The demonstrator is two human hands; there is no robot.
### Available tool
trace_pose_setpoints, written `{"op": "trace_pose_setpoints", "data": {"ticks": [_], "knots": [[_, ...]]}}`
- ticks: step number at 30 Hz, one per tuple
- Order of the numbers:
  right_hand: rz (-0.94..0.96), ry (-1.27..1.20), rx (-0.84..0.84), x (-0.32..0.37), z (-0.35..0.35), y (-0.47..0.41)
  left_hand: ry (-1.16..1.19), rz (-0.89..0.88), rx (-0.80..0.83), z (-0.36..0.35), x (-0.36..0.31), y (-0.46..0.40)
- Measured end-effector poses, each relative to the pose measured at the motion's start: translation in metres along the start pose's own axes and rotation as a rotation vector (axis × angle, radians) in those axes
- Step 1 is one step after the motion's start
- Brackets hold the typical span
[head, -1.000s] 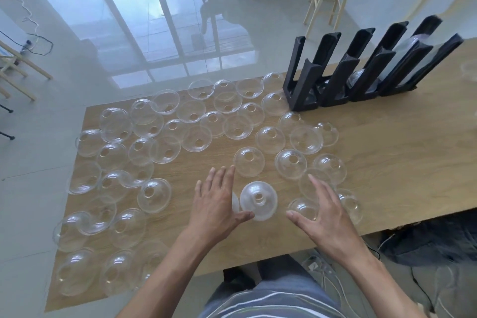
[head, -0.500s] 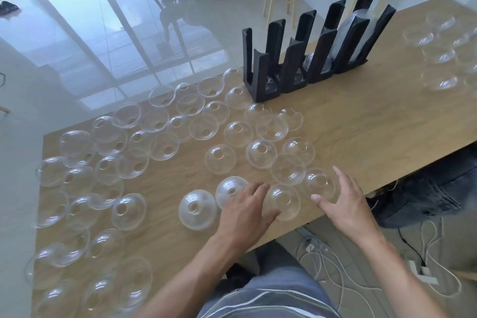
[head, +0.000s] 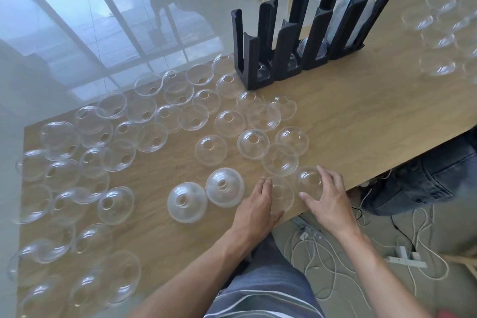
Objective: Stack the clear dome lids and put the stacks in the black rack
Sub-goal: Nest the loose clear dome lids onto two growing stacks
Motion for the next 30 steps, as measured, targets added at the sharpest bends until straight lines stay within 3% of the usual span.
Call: {"op": "trace_pose_setpoints", "data": {"ticks": [7, 15, 30], "knots": [[-0.001, -0.039, -0.03, -0.003, 0.012, 0.019, -0.006, -0.033, -0.031, 0.017, -0.004, 0.02], [0.089, -0.082, -0.072, 0.037, 0.038, 0.045, 0.045, -0.049, -0.199, 0.081, 0.004, 0.06], [0.406, -0.111, 0.075, 0.17, -0.028, 0.047, 0.083, 0.323, -0.44, 0.155, 0.141, 0.121]]}}
Point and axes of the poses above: each hand's wrist, its own y-axis away from the middle knuckle, its own z-axis out of the back of the hand, x = y × z, the point moved 9 cm from there along -y, towards the middle knuckle, and after that the axes turned 6 degrees about -x, right-handed, at the moved point
